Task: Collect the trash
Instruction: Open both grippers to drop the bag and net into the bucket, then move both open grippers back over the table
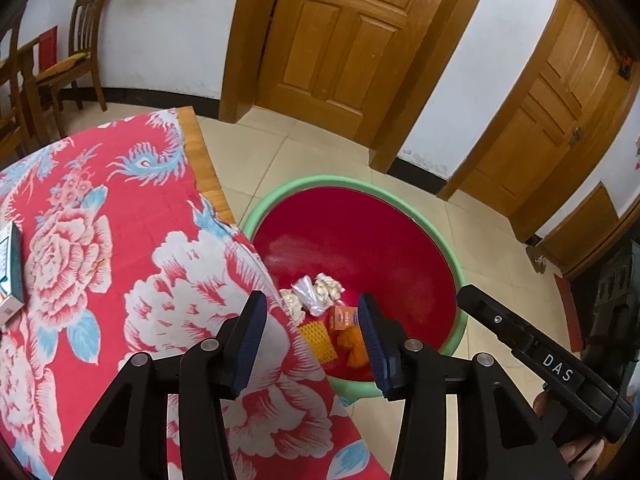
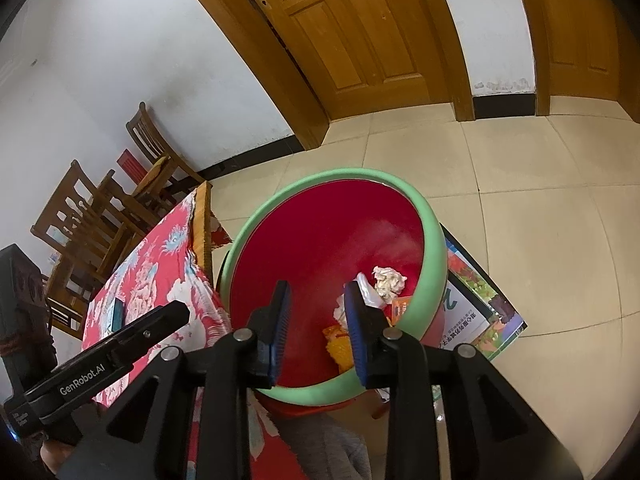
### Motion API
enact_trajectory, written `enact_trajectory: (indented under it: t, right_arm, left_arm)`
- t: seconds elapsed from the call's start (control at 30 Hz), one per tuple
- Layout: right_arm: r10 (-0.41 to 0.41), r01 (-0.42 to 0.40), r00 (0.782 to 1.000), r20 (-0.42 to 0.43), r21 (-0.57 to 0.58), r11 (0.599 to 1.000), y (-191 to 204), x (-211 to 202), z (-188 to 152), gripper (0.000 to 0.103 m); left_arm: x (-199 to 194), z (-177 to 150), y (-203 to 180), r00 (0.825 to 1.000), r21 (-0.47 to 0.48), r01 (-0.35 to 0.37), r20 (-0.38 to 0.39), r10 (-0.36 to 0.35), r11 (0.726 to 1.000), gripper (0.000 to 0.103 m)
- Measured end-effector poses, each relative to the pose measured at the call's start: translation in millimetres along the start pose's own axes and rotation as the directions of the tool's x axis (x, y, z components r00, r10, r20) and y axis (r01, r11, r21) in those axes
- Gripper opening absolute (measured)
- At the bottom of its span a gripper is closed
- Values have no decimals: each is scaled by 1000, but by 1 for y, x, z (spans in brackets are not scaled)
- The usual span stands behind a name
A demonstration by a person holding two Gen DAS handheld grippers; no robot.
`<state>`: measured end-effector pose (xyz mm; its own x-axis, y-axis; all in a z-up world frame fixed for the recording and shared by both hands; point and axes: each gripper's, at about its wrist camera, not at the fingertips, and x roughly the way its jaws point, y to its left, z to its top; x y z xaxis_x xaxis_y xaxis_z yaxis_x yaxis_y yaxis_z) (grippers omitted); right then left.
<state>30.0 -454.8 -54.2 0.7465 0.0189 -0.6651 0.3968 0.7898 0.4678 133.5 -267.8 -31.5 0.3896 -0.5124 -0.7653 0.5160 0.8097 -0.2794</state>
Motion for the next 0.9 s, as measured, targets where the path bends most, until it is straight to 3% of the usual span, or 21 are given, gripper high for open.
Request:
enact_trajectory:
  t: [0.9]
  right_arm:
    - [87,-88,996,-17,-133,987,79,-17,-24,36]
  left_arm:
    - [-78,-20,67,988,-126,-90,112,104,988,49]
